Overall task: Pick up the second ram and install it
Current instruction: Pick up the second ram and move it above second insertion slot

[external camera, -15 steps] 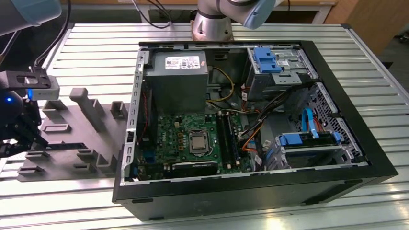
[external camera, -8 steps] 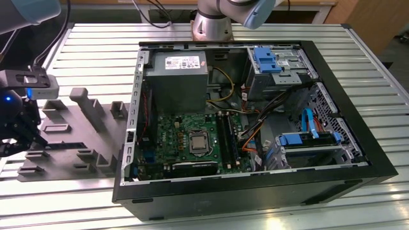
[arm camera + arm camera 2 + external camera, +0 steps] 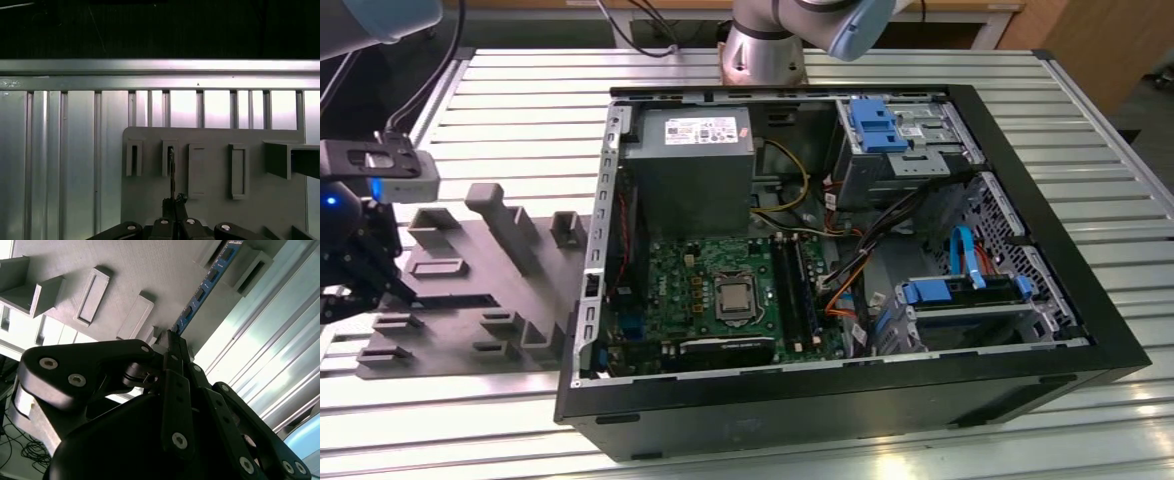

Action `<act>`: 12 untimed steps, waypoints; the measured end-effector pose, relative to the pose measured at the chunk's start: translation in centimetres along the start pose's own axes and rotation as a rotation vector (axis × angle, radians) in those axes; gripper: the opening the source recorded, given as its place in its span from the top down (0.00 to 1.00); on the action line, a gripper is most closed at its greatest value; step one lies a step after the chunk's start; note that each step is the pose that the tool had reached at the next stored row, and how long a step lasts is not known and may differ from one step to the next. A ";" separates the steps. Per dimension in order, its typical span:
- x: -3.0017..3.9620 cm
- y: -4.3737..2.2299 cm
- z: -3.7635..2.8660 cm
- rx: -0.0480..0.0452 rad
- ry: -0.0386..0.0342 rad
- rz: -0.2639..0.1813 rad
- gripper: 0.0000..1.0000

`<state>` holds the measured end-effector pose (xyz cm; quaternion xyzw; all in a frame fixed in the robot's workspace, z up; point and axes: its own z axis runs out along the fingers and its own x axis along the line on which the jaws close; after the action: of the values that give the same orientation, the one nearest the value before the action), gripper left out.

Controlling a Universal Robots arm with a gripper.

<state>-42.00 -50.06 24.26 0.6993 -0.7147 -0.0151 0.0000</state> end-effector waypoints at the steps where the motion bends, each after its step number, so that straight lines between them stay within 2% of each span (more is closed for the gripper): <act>1: 0.00 0.00 -0.08 0.0000 0.0000 0.000 0.89; 12: -0.02 0.02 -1.07 0.0000 -0.0001 0.000 0.89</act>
<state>-42.00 -50.06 25.33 0.6992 -0.7147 -0.0151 0.0000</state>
